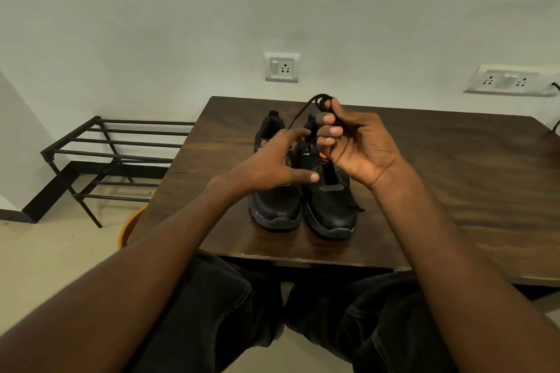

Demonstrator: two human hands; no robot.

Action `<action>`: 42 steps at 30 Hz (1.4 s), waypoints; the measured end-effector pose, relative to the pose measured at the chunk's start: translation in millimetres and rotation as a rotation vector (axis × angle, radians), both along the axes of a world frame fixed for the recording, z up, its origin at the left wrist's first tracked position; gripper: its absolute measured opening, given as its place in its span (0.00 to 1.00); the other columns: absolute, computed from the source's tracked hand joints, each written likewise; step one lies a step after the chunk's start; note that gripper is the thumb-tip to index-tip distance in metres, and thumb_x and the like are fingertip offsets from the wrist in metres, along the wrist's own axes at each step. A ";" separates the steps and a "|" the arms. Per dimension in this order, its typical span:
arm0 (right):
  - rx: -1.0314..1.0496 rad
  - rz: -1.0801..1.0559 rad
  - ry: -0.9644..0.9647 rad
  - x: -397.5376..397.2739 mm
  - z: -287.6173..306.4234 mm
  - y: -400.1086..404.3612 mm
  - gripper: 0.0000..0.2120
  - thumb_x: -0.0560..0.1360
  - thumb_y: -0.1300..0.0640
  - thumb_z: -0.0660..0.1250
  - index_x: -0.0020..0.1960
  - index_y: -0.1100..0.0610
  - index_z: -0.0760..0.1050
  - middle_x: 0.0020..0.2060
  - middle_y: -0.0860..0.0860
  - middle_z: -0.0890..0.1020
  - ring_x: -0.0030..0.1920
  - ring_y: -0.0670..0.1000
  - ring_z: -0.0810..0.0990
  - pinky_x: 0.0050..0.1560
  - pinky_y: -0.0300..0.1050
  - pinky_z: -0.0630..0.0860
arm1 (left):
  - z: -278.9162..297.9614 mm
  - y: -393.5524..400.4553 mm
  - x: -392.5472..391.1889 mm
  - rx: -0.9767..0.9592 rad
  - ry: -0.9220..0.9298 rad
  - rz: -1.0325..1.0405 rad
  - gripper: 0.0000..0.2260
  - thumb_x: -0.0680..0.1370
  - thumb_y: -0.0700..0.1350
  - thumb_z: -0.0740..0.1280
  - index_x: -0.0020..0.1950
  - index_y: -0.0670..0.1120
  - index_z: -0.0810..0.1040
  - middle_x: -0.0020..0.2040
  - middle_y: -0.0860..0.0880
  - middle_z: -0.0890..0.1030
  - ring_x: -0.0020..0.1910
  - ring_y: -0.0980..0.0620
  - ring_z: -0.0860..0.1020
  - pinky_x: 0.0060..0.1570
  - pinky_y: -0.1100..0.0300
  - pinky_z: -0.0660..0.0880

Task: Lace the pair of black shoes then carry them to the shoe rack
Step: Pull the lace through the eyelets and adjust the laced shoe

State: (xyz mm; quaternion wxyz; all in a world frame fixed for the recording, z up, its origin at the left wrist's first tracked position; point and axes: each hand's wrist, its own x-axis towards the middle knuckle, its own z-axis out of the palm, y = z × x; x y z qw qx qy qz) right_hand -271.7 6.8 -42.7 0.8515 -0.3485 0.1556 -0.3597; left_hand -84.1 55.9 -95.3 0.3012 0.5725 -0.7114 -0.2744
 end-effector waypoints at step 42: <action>-0.493 -0.197 0.614 -4.8 -11.3 11.7 0.08 0.80 0.65 0.70 0.58 0.64 0.83 0.40 0.59 0.84 0.36 0.53 0.80 0.38 0.46 0.80 | 34.7 21.1 -18.3 0.248 0.779 -0.040 0.15 0.84 0.45 0.65 0.70 0.43 0.76 0.48 0.42 0.84 0.51 0.39 0.84 0.47 0.50 0.83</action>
